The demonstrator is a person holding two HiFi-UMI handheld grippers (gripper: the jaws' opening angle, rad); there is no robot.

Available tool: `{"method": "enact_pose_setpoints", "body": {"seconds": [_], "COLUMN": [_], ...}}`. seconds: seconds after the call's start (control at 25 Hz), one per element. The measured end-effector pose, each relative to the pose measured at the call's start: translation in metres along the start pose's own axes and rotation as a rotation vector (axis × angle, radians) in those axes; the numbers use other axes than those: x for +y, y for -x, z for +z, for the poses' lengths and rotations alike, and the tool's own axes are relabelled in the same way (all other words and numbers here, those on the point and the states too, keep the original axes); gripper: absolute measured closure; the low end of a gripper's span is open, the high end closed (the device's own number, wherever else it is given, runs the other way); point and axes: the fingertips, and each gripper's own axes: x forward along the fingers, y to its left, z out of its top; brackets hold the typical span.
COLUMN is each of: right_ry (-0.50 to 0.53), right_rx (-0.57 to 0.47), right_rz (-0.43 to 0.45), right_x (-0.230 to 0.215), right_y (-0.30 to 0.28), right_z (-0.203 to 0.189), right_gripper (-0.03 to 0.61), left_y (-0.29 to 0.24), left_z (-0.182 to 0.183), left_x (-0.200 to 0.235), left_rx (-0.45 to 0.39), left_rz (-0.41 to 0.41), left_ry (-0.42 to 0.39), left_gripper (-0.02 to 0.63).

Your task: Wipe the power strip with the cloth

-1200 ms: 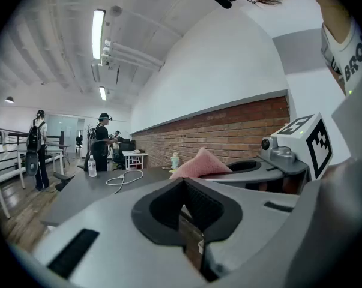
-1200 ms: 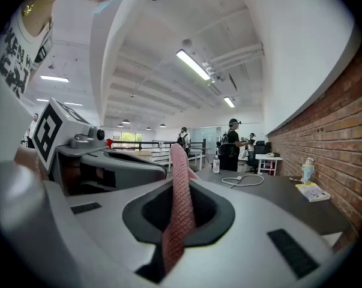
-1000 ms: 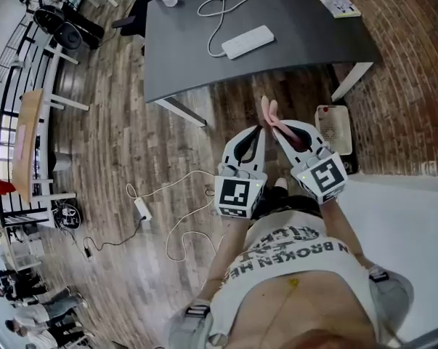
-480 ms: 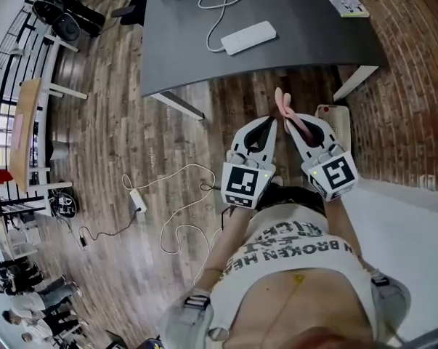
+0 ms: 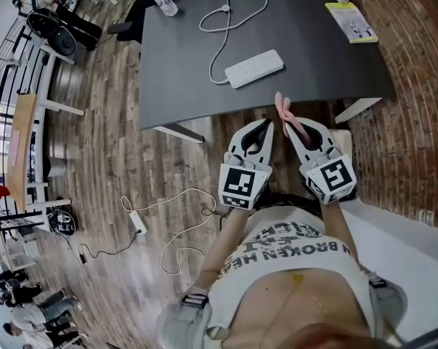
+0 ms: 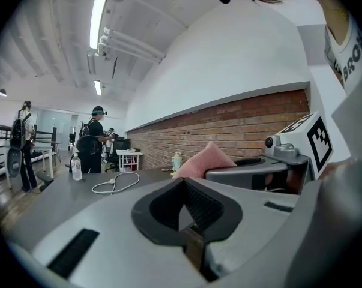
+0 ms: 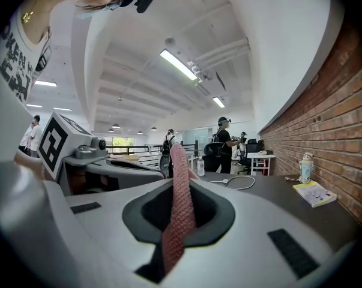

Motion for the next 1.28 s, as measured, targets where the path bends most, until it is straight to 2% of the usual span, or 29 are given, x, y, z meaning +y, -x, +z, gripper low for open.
{"method": "enact_pose_setpoints", "body": {"seconds": [0.32,0.56,0.84,1.28], "right_ry": [0.007,0.010,0.011,0.033], "right_rx": [0.002,0.013,0.043,0.077], "right_rz": [-0.007,-0.005,0.019,0.140], "right_x": [-0.057,-0.077,-0.079,-0.073], "right_y": [-0.128,-0.194,-0.225,-0.267], "right_z": [0.022,0.030,0.021,0.020], "right_gripper": [0.561,0.561,0.561,0.561], "left_y": [-0.083,-0.116,-0.119,-0.116], "left_z": [0.021,0.028,0.025,0.024], "left_x": [0.101,0.157,0.184,0.223], "left_rx": [0.016,0.016,0.011,0.004], "left_rz": [-0.060,-0.080,-0.054,0.062], "left_ry": [-0.019,-0.022,-0.010,0.010], "left_gripper": [0.606,0.606,0.606,0.606]}}
